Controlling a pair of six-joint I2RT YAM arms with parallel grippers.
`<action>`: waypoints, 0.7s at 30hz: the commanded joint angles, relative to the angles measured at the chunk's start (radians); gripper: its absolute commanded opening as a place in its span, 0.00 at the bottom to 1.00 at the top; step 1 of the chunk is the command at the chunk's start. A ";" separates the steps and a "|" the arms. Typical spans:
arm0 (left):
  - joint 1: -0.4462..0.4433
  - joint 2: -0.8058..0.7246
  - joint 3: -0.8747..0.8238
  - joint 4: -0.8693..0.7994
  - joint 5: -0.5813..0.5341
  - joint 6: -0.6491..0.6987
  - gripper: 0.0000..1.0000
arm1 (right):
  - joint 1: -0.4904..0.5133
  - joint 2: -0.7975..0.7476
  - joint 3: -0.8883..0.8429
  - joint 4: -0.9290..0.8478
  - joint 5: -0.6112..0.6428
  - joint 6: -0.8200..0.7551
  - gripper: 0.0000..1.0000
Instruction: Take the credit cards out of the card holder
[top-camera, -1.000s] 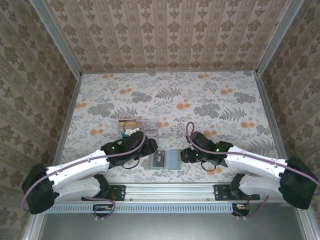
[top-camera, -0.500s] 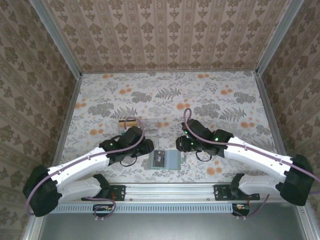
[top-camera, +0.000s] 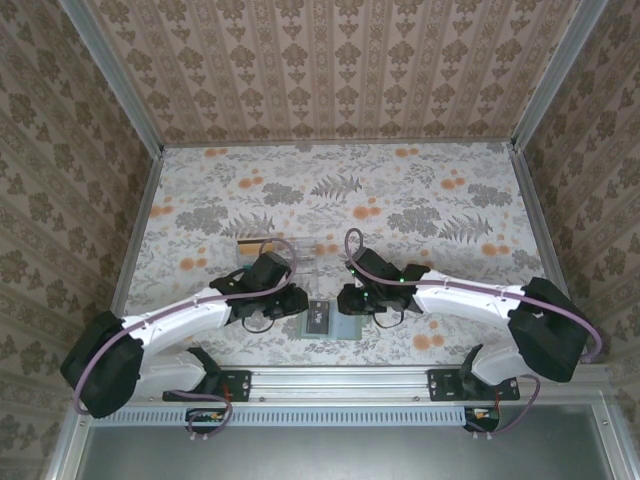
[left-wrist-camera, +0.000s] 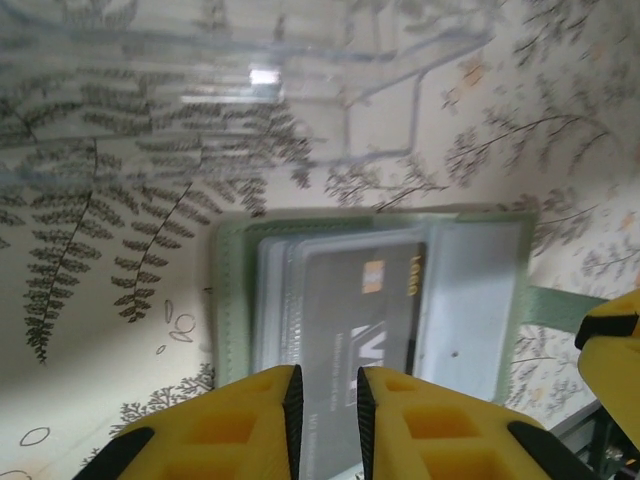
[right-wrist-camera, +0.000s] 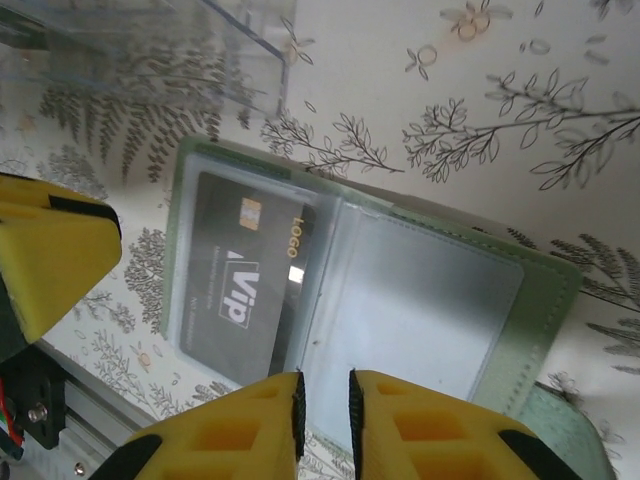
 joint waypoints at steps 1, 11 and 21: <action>0.001 0.014 -0.027 0.035 0.030 0.031 0.24 | 0.006 0.031 -0.036 0.119 -0.059 0.046 0.22; -0.059 0.078 -0.072 0.135 -0.021 0.024 0.22 | 0.010 0.116 -0.105 0.330 -0.091 0.151 0.20; -0.134 0.156 -0.051 0.107 -0.064 -0.009 0.13 | 0.020 0.159 -0.135 0.389 -0.080 0.220 0.21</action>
